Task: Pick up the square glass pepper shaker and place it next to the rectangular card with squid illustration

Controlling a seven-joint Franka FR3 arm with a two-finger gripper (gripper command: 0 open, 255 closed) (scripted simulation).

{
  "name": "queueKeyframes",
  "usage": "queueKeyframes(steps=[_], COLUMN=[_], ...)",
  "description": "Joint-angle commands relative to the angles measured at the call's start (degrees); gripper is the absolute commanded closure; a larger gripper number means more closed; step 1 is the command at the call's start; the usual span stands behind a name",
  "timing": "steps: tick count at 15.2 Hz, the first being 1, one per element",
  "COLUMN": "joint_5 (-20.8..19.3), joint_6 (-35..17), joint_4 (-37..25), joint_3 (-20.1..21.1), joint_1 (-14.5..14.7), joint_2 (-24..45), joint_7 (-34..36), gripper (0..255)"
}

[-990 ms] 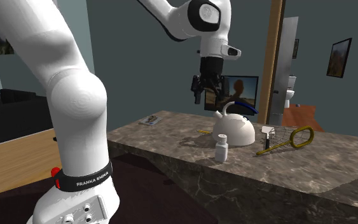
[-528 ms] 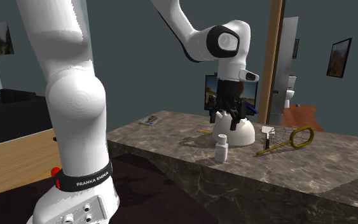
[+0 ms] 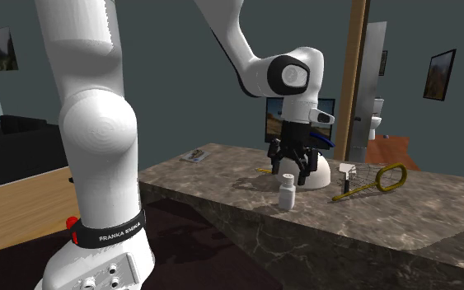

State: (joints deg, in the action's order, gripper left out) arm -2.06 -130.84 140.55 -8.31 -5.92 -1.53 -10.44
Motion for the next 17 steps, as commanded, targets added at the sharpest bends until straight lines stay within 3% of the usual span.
queueKeyframes(steps=[1, 7, 8, 17], joint_5=[0.0, 0.0, 0.0, 0.0], joint_6=[-0.8, -0.8, -0.8, -0.8], joint_4=[0.3, 0.3, 0.3, 0.3], joint_3=[-0.1, -0.1, -0.1, -0.1], joint_1=[0.0, 0.0, 0.0, 0.0], joint_2=[0.4, 0.4, 0.4, 0.4], joint_7=[-0.1, -0.1, -0.1, -0.1], gripper=[0, 0, 255, 255])
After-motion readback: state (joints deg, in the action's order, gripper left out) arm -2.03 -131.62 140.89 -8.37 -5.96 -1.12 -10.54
